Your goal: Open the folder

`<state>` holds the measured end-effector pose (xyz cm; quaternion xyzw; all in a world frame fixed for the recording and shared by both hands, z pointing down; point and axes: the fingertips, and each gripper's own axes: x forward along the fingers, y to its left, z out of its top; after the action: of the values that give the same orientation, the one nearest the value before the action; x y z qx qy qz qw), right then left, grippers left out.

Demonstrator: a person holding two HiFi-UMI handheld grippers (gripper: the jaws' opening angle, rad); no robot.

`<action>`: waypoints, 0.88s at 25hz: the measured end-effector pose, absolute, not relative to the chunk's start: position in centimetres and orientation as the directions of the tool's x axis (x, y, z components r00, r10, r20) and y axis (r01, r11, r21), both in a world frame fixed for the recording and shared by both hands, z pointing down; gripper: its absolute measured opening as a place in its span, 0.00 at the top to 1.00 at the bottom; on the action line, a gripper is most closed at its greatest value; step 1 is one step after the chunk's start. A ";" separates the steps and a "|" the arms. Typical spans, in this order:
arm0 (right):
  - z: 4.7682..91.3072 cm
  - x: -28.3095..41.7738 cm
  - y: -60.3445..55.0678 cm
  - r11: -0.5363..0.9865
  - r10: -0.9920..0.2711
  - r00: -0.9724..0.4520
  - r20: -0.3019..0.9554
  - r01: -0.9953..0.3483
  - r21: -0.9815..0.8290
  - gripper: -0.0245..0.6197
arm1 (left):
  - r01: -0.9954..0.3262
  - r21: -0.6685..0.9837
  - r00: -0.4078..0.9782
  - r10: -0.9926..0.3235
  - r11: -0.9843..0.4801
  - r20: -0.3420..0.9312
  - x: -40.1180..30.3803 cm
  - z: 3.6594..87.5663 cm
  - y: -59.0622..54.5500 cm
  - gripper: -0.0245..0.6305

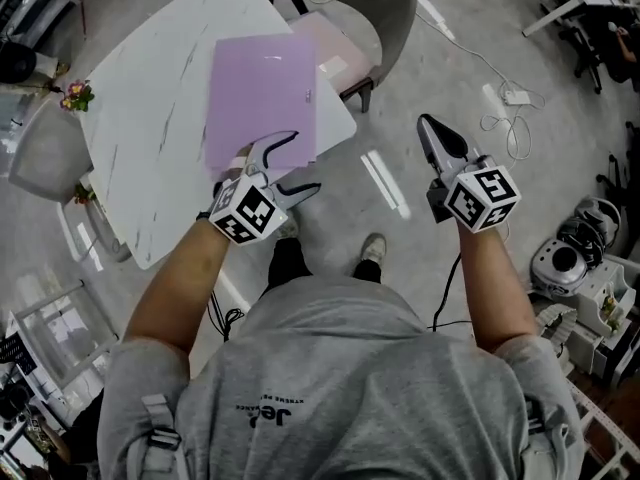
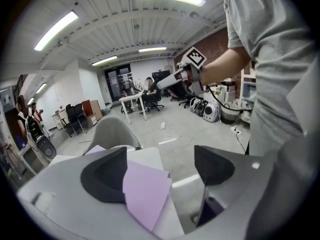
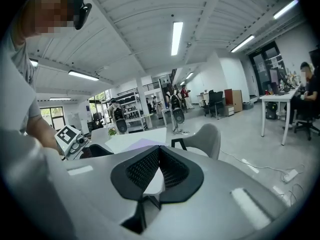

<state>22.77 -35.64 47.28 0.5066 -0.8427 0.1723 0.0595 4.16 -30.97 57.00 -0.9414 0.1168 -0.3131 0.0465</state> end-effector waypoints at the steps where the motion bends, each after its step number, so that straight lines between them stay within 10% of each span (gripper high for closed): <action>1: 48.0 22.3 -35.8 0.430 -0.828 -0.484 0.281 -0.872 -0.235 0.96 | -0.175 -0.178 0.763 -0.248 -0.968 0.597 4.0 57.9 -31.1 0.28; 14: 52.7 18.3 -36.5 0.460 -0.782 -0.528 0.330 -0.847 -0.265 0.96 | 0.044 -0.425 0.589 -0.320 -0.904 0.742 2.4 66.8 -32.4 0.32; 22: 53.2 18.2 -36.5 0.457 -0.777 -0.528 0.343 -0.848 -0.270 0.96 | 0.029 -0.396 0.583 -0.307 -0.918 0.752 1.8 67.5 -32.6 0.61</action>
<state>18.20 -36.47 53.22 0.4783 -0.8491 0.2071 0.0854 1.81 -32.59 67.49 -0.8698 0.0800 -0.4497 0.1865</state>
